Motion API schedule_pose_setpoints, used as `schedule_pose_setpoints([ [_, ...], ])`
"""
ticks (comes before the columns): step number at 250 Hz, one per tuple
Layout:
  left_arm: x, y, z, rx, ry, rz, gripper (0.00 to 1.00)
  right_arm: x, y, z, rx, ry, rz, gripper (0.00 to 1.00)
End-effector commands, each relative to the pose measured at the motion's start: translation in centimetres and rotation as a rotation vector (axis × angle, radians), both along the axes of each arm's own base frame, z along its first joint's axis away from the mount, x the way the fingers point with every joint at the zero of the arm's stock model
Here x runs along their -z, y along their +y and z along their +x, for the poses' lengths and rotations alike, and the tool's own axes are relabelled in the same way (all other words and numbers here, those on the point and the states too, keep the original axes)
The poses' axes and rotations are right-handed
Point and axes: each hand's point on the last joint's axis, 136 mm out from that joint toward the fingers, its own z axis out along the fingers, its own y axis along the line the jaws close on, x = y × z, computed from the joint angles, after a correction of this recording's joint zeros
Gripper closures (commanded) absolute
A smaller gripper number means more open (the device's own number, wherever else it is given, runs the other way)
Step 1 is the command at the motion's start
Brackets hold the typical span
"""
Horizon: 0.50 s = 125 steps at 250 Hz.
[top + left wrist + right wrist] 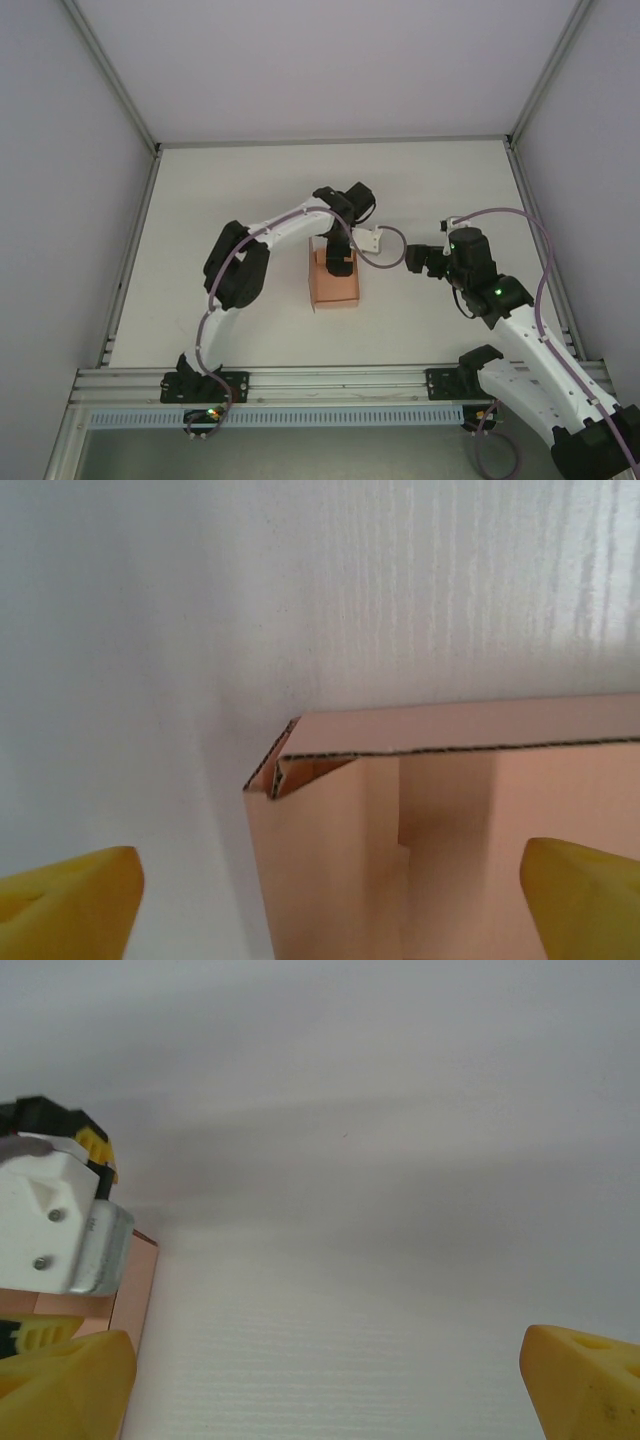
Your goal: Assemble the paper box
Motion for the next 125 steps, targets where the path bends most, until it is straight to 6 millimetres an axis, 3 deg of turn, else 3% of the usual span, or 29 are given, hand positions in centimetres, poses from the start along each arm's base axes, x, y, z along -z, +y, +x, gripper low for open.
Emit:
schedule_pose_setpoints([
  [1, -6.5, -0.6, -0.8, 0.044, -0.033, -0.143, 0.00, -1.0, 0.7, 0.1, -0.064, -0.016, -0.012, 0.00],
  [28, -9.3, -0.7, -0.4, 0.006, -0.079, -0.252, 0.00, -1.7, 1.6, 0.8, -0.128, -0.036, -0.024, 0.00],
  [66, -13.4, 1.2, 3.3, -0.283, -0.123, -0.456, 0.00, -2.9, 6.3, 2.0, -0.450, -0.099, -0.039, 0.00],
  [100, -17.0, 6.9, 8.0, -0.787, -0.113, -0.718, 0.00, -3.2, 11.1, 3.8, -0.765, -0.109, -0.055, 0.09],
  [125, -17.0, 13.0, 8.8, -1.145, -0.034, -0.859, 0.00, -1.5, 14.1, 4.9, -1.006, -0.101, -0.162, 0.11],
])
